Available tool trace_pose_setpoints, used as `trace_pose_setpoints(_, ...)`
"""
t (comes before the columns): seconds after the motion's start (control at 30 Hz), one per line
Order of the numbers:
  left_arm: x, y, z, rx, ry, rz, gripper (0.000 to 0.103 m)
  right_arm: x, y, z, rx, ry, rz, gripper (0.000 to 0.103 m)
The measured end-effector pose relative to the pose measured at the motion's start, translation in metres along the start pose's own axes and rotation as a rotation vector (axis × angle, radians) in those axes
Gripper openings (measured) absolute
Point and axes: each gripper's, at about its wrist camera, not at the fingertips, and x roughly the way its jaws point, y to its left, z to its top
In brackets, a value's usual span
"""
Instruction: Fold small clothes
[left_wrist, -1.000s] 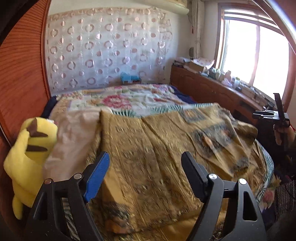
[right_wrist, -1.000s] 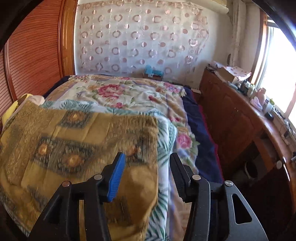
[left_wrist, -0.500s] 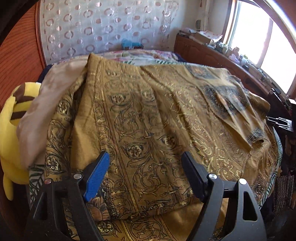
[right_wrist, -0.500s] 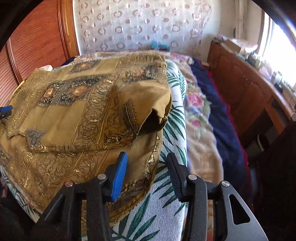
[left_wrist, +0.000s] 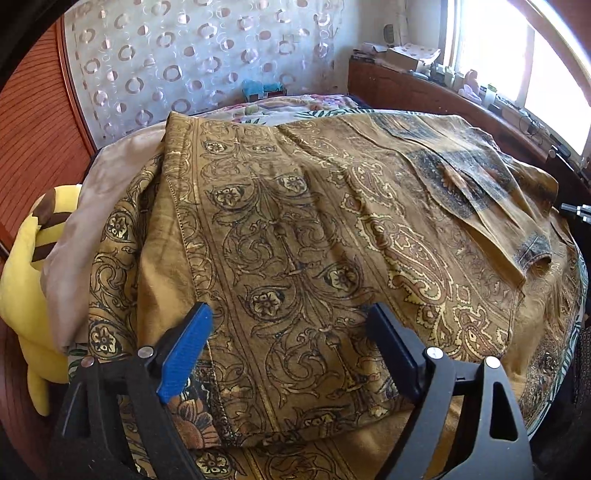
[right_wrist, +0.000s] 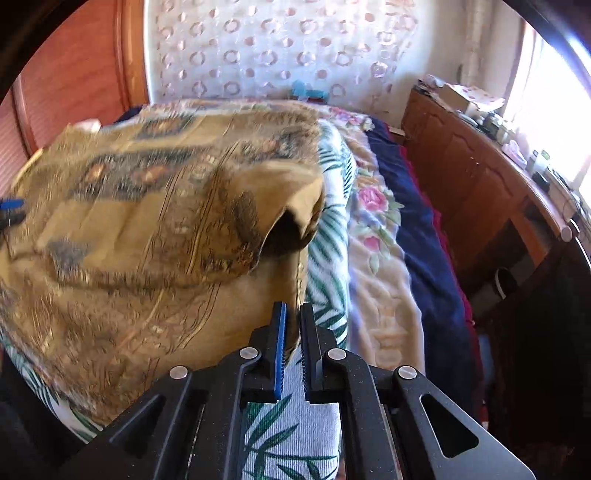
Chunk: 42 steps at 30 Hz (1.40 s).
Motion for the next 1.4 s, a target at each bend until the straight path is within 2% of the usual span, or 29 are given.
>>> trace_pose_setpoints(0.07, 0.000, -0.002, -0.001, -0.001, 0.001, -0.002, 0.087, -0.006, -0.008, 0.005, 0.052, -0.044, -0.009, 0.025)
trace_pose_setpoints(0.1, 0.000, -0.002, -0.001, 0.000, 0.001, -0.001, 0.087, -0.006, -0.011, 0.008, 0.078, -0.061, -0.006, 0.041)
trace_pose_setpoints(0.13, 0.000, -0.001, 0.000, 0.001, 0.000, 0.001, 0.087, -0.006, -0.013, 0.011, 0.105, -0.079, 0.008, 0.051)
trace_pose_setpoints(0.2, 0.000, -0.001, -0.001, 0.000, 0.001, 0.000, 0.087, -0.005, -0.013, 0.021, 0.136, -0.112, 0.016, 0.053)
trace_pose_setpoints(0.33, 0.000, 0.000, 0.000, 0.001, 0.000, 0.000, 0.087, 0.017, -0.002, 0.036, 0.170, -0.092, 0.073, 0.053)
trace_pose_setpoints(0.43, 0.000, 0.000, 0.000, 0.000, 0.000, 0.000, 0.087, 0.036, 0.003, 0.045, 0.190, -0.055, 0.059, 0.052)
trace_pose_setpoints(0.47, 0.000, 0.000, 0.000, 0.000, 0.000, 0.000, 0.087, 0.038, 0.005, 0.047, 0.185, -0.055, 0.052, 0.047)
trace_pose_setpoints(0.5, 0.000, 0.000, -0.001, 0.000, 0.000, 0.000, 0.087, 0.039, 0.008, 0.048, 0.175, -0.052, 0.051, 0.031)
trace_pose_setpoints(0.53, 0.000, 0.000, 0.000, 0.000, 0.000, 0.000, 0.087, 0.042, 0.010, 0.048, 0.165, -0.049, 0.049, 0.022)
trace_pose_setpoints(0.6, 0.000, 0.000, 0.000, 0.000, 0.000, 0.000, 0.087, 0.045, 0.015, 0.049, 0.145, -0.053, 0.044, 0.017)
trace_pose_setpoints(0.7, 0.000, 0.000, 0.000, 0.001, -0.001, 0.001, 0.087, 0.050, 0.020, 0.049, 0.119, -0.048, 0.035, 0.016)
trace_pose_setpoints(0.87, -0.002, -0.004, 0.000, 0.002, 0.004, 0.017, 0.087, 0.050, 0.016, 0.048, 0.145, -0.029, 0.053, 0.016)
trace_pose_setpoints(0.93, -0.015, -0.002, -0.003, -0.013, -0.021, 0.015, 0.081, 0.050, 0.016, 0.049, 0.142, -0.029, 0.049, 0.016)
trace_pose_setpoints(1.0, -0.035, 0.004, -0.007, -0.057, -0.072, -0.024, 0.075, 0.051, 0.020, 0.050, 0.127, -0.027, 0.031, 0.016)
trace_pose_setpoints(1.03, -0.043, 0.008, -0.009, -0.079, -0.089, -0.040, 0.070, 0.052, 0.022, 0.051, 0.117, -0.026, 0.019, 0.016)
trace_pose_setpoints(1.07, -0.051, 0.012, -0.011, -0.098, -0.099, -0.050, 0.060, 0.052, 0.023, 0.051, 0.109, -0.026, 0.011, 0.016)
trace_pose_setpoints(1.17, -0.067, 0.018, -0.015, -0.119, -0.128, -0.013, 0.048, 0.052, 0.023, 0.052, 0.106, -0.026, 0.008, 0.016)
trace_pose_setpoints(1.23, -0.069, 0.024, -0.019, -0.134, -0.123, 0.003, 0.046, 0.052, 0.021, 0.051, 0.113, -0.027, 0.017, 0.016)
trace_pose_setpoints(1.4, -0.045, 0.035, -0.028, -0.158, -0.050, 0.050, 0.046, 0.052, 0.019, 0.050, 0.114, -0.029, 0.021, 0.016)
